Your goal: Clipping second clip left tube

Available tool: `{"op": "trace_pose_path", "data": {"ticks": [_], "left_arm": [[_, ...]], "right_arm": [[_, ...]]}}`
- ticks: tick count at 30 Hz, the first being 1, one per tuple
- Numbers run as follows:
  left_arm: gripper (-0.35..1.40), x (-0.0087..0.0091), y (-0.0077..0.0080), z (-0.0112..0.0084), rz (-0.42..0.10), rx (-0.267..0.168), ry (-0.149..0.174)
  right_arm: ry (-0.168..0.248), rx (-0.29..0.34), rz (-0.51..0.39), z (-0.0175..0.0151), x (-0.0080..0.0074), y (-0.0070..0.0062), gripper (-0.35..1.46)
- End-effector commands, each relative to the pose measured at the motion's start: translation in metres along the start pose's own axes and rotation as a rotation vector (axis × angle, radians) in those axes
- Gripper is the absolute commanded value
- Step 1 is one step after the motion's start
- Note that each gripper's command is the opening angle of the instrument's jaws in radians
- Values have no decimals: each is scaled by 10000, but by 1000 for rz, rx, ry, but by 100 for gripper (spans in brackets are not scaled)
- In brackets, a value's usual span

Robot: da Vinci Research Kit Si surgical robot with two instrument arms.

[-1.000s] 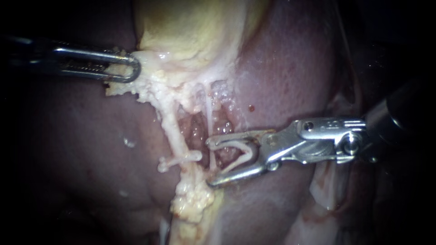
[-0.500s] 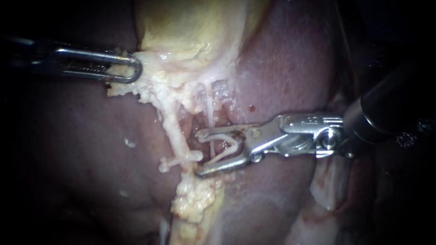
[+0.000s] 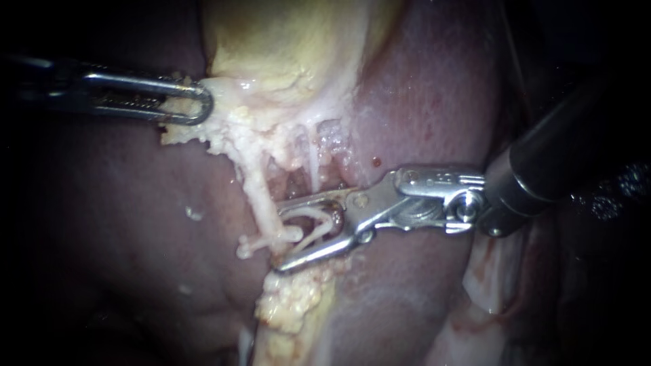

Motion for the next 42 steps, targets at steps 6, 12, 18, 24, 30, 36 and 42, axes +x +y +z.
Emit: {"op": "trace_pose_path", "data": {"ticks": [6, 12, 18, 24, 30, 36, 42], "left_arm": [[-35, 0, 0, 1, 0, -2, -1], [-35, 0, 0, 1, 0, -2, -1], [-35, 0, 0, 2, 0, -1, -1], [-35, -1, 0, 1, 0, -2, -1], [-35, -1, 0, 1, 0, -2, -1], [-35, -1, 0, 1, 0, -2, -1], [-35, -1, 0, 1, 0, -2, -1]], "right_arm": [[16, 47, -13, 21, 7, 5, 45], [32, 58, 11, 44, 15, 9, 45], [32, 64, 28, 51, 19, -4, 45], [22, 38, 29, 46, 21, -36, 43], [-59, -8, 34, 36, 22, -72, 40], [-53, -28, 48, 33, 26, -82, 32], [-44, -43, 112, 31, 28, -82, 5]]}}
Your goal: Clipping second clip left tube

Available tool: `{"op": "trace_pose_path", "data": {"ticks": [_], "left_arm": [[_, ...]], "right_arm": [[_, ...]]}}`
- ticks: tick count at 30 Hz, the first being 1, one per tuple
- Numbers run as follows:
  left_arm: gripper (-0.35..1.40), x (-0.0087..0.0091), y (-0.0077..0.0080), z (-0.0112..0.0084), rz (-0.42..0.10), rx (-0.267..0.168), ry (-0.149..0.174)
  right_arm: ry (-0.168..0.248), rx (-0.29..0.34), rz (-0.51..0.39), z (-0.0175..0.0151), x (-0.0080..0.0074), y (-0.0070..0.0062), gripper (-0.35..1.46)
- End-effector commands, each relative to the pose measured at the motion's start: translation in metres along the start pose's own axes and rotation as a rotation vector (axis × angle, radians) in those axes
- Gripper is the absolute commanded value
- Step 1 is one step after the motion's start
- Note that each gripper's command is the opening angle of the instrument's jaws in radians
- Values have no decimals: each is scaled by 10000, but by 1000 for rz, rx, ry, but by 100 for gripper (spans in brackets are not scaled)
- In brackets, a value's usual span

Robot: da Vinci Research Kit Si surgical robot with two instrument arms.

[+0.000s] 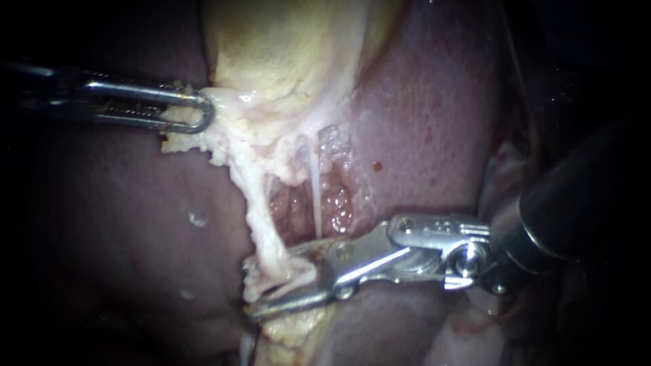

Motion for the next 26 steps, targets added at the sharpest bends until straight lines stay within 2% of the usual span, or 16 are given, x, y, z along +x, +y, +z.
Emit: {"op": "trace_pose_path", "data": {"ticks": [1, 7, 10, 19, 25, 26], "left_arm": [[-35, 0, 0, 0, 0, 0, 0], [-35, 0, 0, 0, 0, 0, 0], [-35, 0, 0, 0, 0, 0, 0], [-35, 0, 0, 0, 0, 0, 0], [-35, 1, -1, 0, 0, -1, 0], [-35, 1, -1, 0, 0, -1, 0]], "right_arm": [[0, 0, 5, 0, 0, 0, 2], [2, 5, 64, 0, 0, -1, -16], [3, 7, 93, -1, 0, -1, -35], [0, 0, 110, -1, -3, -3, -35], [1, -2, 116, 0, -5, 0, -35], [1, -3, 116, 0, -5, 2, -23]]}}
